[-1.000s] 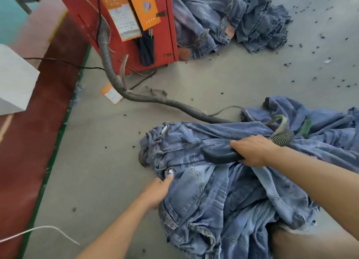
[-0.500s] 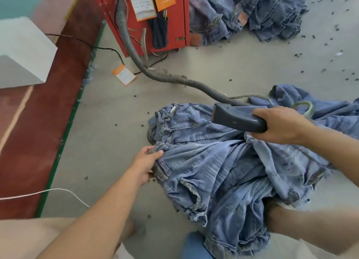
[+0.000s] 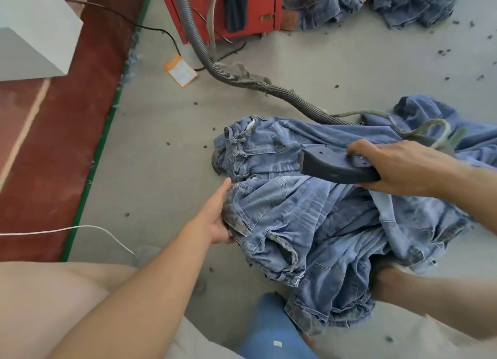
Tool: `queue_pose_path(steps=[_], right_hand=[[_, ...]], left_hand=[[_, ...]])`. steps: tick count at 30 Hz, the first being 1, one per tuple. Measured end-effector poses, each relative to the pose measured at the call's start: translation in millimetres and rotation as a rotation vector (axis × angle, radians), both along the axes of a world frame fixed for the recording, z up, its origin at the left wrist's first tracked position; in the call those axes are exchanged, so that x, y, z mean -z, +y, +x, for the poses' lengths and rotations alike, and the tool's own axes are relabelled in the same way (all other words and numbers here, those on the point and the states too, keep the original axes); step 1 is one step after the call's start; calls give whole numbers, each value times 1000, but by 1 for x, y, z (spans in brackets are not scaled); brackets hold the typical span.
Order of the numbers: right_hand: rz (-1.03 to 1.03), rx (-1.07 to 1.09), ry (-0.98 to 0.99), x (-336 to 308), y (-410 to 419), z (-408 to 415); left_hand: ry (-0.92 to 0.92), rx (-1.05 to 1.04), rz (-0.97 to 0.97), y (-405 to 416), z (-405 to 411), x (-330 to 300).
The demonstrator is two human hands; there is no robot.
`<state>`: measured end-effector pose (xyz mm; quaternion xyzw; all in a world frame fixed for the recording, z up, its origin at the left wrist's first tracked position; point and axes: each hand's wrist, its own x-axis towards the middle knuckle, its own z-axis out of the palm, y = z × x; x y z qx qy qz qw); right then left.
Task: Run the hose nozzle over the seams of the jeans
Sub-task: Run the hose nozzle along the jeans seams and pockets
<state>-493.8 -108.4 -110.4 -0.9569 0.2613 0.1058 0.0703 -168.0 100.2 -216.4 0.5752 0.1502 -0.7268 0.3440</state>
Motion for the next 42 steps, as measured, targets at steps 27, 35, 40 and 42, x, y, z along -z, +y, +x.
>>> queue_pose_path(steps=[27,35,40,42], right_hand=[[126,-209,-311,-12,5,51],[82,-384,22,9,40,59],[144,-412,-117,4,64,77],[194,-299,-270,-8,51,73]], left_hand=[[149,-67,-296,14,-16,13],[239,-142,-349,14,-22,9],[128,-73,-268,19,-20,12],[43,-2,-246,20,-20,14]])
